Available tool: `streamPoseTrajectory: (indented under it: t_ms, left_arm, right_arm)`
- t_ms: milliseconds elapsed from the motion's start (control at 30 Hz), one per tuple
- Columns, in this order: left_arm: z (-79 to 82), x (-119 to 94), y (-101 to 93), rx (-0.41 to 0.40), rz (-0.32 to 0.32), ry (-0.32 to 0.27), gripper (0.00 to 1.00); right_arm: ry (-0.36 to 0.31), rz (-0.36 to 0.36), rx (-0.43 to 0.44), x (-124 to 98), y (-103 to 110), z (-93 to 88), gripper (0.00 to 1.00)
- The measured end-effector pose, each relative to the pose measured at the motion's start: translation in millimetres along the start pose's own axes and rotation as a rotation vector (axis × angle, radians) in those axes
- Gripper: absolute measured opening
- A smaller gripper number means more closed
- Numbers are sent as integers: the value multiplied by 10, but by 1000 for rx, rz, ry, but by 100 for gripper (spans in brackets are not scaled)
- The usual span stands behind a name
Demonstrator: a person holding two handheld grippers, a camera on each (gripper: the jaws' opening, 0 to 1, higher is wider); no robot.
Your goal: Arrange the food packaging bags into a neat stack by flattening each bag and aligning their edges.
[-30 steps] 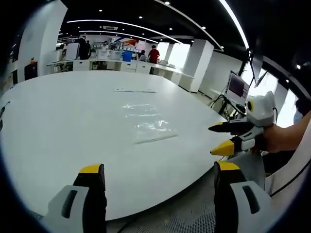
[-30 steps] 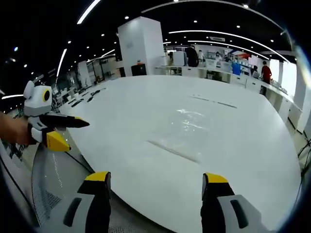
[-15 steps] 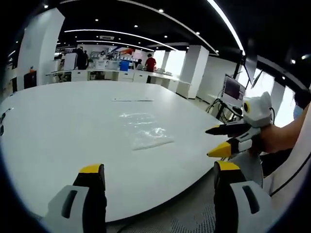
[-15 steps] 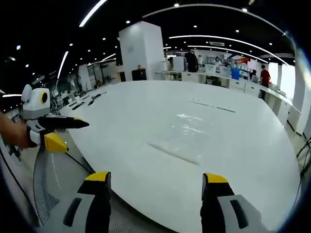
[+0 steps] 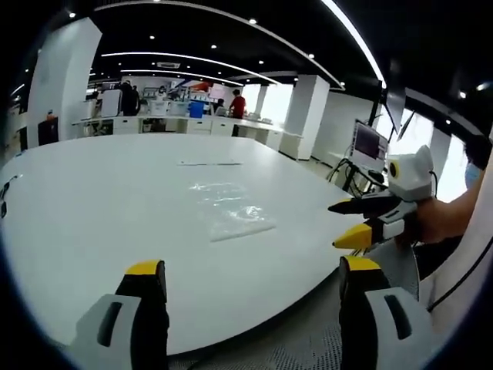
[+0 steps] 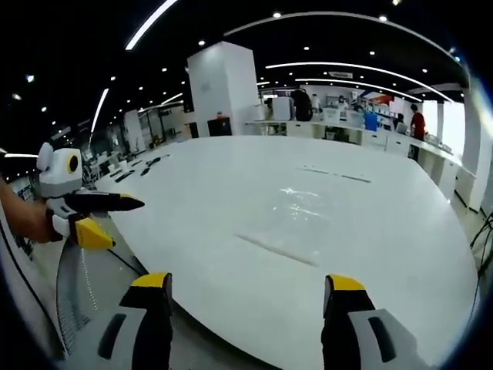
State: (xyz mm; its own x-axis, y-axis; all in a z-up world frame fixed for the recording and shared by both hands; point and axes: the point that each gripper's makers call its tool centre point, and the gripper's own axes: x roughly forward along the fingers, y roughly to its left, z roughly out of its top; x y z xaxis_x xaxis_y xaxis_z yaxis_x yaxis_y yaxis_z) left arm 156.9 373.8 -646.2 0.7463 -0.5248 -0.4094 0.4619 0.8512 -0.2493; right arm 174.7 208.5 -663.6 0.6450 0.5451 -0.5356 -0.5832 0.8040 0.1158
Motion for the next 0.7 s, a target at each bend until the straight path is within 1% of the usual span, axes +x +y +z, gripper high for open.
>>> streamPoseTrajectory:
  t_ms: [67, 167, 300, 400, 500, 633, 700]
  left_arm:
    - [17, -4, 8, 3, 3, -9, 92]
    - [-5, -2, 31, 3, 5, -2, 92]
    - [11, -3, 23, 9, 11, -11, 92]
    - [9, -2, -2, 20, 11, -10, 92]
    - [14, 1, 18, 24, 13, -12, 92]
    - [43, 3, 50, 26, 25, -26, 94]
    - [85, 2, 68, 34, 27, -52, 95]
  right_arm:
    - [-1, -1, 1, -2, -4, 2, 81]
    - [-5, 0, 3, -9, -9, 5, 83]
    - [-14, -6, 7, -20, -15, 26, 88]
    - [-16, -5, 9, -18, -19, 26, 89]
    - [-21, -3, 11, -20, -7, 39, 90]
    - [-30, -4, 11, -22, -16, 49, 91]
    - [-39, -3, 10, -24, -16, 61, 92]
